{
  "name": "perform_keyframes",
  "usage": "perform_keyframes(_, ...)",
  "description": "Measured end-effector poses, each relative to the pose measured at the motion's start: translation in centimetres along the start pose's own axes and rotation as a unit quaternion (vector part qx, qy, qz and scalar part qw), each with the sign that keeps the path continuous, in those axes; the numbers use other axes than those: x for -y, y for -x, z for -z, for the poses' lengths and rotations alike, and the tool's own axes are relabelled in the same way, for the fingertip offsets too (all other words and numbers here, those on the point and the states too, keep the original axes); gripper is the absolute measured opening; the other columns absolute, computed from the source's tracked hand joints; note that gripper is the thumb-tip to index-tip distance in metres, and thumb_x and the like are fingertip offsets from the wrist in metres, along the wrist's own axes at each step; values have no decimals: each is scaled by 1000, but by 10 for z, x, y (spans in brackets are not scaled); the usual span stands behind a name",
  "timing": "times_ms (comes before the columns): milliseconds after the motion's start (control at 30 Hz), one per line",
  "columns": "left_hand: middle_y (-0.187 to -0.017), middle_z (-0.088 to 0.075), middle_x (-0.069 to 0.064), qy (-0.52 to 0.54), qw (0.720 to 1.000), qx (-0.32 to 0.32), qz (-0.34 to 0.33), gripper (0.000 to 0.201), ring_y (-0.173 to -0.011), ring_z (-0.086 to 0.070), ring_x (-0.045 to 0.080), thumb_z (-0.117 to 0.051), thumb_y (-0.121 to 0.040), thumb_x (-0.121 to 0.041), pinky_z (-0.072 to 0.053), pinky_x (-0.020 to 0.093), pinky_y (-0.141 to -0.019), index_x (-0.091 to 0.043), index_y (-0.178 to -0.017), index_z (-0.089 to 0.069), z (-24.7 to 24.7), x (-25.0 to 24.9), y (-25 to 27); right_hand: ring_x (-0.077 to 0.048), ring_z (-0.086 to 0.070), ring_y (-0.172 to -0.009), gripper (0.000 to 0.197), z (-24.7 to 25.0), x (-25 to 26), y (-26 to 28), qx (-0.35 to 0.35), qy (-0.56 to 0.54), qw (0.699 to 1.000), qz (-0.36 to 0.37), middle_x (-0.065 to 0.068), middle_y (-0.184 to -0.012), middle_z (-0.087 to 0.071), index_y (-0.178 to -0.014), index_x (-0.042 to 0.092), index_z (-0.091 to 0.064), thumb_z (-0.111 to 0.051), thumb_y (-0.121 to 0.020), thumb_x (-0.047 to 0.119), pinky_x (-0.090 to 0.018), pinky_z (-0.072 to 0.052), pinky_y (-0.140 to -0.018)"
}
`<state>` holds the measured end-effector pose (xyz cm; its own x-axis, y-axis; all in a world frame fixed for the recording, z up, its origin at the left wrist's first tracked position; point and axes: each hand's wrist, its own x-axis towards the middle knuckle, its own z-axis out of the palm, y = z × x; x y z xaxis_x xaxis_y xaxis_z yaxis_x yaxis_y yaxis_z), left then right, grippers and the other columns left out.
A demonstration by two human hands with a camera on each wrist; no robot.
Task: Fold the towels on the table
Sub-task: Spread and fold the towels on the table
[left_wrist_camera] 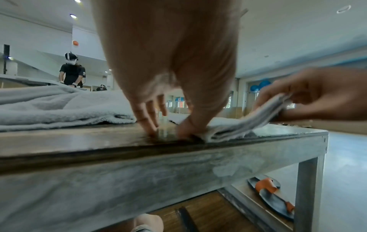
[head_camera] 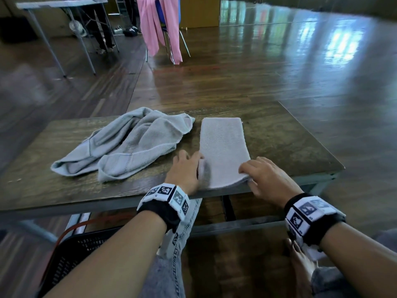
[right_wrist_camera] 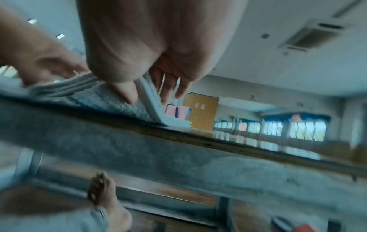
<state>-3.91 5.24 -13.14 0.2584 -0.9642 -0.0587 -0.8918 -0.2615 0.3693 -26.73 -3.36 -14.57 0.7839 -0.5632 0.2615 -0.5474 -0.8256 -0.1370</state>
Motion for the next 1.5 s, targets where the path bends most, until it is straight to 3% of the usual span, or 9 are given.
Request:
perform_keyframes(133, -143, -38, 5, 87, 991, 22, -104, 56, -131, -35, 26, -75, -79, -18, -31, 44, -114, -27, -132, -58, 2, 4, 1, -20, -65, -74, 10, 17, 0, -5, -93, -202, 972, -75, 0, -81, -70, -94, 17, -68, -68, -87, 10, -44, -53, -73)
perform_keyframes(267, -83, -65, 7, 368, 924, -23, -96, 40, -77, -58, 21, -68, -87, -41, -45, 39, -76, -2, -89, -70, 12, -2, -1, -14, -73, -84, 10, 33, -7, -14, -186, -379, 893, -155, 1, -91, -77, -100, 22, -73, -73, -90, 21, -29, -59, -69)
perform_keyframes(367, -75, -62, 7, 401, 915, 4, -38, 52, -71, -55, 16, -57, -88, -49, -42, 35, -72, 2, -85, -67, 13, -9, -8, -5, -74, -89, 16, 31, -14, -19, -138, -462, 847, -225, 8, -98, -78, -103, 30, -69, -72, -92, 19, -19, -59, -68)
perform_keyframes(567, -60, -62, -1, 288, 957, -35, 24, 37, -54, -53, 9, -64, -90, -33, -41, 20, -52, -9, -63, -60, -3, -20, -43, -19, -73, -96, 25, 17, -32, -32, 2, -460, 821, -339, -7, -104, -75, -117, 6, -65, -69, -92, 7, -44, -60, -88)
perform_keyframes(700, -53, -51, -3, 268, 954, -126, 47, 43, -52, -47, 11, -62, -89, -34, -34, 26, -50, -15, -54, -48, -9, -30, -80, -23, -71, -99, 28, 19, -46, -56, -24, -414, 835, -362, -5, -109, -71, -116, 12, -60, -70, -90, 11, -49, -59, -88)
perform_keyframes(867, -67, -53, 1, 164, 979, -97, 70, 44, -74, -55, 24, -52, -94, -42, -36, 31, -62, -18, -59, -42, -32, -33, -114, -23, -65, -99, 29, 8, -67, -76, 3, -263, 882, -392, -5, -109, -67, -112, 14, -59, -73, -88, 26, -44, -56, -89)
perform_keyframes(1100, -93, -64, 6, 64, 988, -109, 86, 42, -91, -60, 31, -40, -96, -55, -41, 36, -73, -20, -73, -45, -41, -34, -128, -19, -60, -80, 23, -8, -86, -87, 50, -168, 898, -404, -2, -95, -63, -88, 19, -57, -65, -86, 41, -31, -41, -58)
perform_keyframes(1333, -107, -64, 9, 108, 983, -40, 142, 39, -97, -60, 32, -48, -91, -49, -40, 35, -73, -12, -98, -57, -30, -40, -141, -21, -60, -94, 45, -3, -82, -80, 59, -179, 919, -347, -5, -110, -62, -132, 26, -45, -60, -92, 40, -31, -43, -69)
perform_keyframes(1500, -91, -64, 1, 193, 973, -92, 85, 11, -83, -62, 22, -59, -79, -30, -51, 35, -73, -20, -79, -56, -12, -36, -126, -20, -73, -59, 31, 4, -68, -75, 64, -188, 904, -378, -12, -93, -67, -92, 8, -60, -56, -93, 38, -36, -60, -63)
